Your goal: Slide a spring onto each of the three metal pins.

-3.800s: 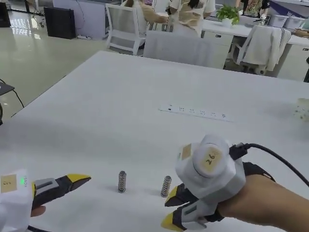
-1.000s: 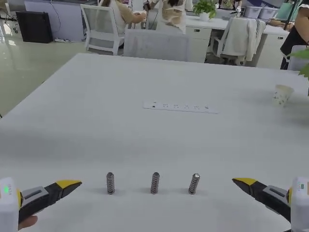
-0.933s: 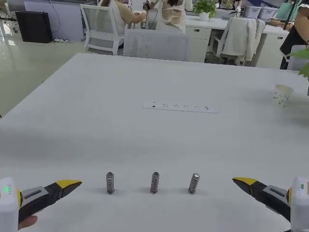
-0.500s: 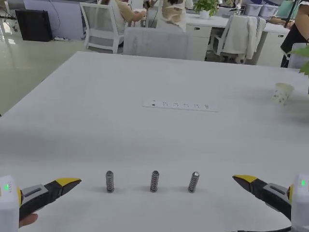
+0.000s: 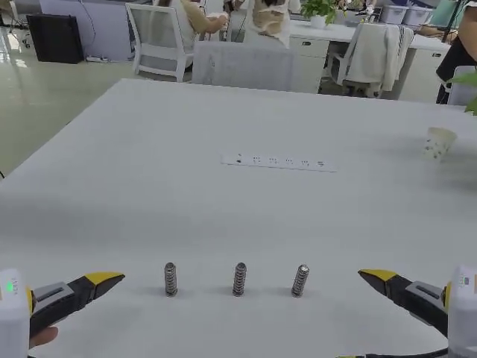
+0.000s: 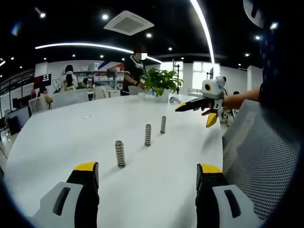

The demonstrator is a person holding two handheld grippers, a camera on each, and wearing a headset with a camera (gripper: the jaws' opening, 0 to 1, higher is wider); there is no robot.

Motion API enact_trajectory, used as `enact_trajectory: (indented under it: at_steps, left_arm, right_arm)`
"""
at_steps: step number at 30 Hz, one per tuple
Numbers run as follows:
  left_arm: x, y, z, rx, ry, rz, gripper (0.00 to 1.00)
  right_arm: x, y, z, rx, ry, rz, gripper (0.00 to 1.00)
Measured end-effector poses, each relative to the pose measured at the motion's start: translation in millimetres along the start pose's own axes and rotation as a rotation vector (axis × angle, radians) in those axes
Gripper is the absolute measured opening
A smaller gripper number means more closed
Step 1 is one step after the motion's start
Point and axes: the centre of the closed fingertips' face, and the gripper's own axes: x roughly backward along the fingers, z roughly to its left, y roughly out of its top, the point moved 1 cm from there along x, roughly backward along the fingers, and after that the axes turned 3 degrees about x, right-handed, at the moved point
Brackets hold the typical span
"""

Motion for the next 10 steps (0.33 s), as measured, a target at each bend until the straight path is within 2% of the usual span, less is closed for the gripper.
enact_trajectory:
  at_steps: [10]
  left_arm:
    - [0.9,0.3,0.8,-0.002,0.001,0.002,0.81]
  right_arm:
    - [-1.5,-1.4,0.5,0.005,0.002,0.013,0.98]
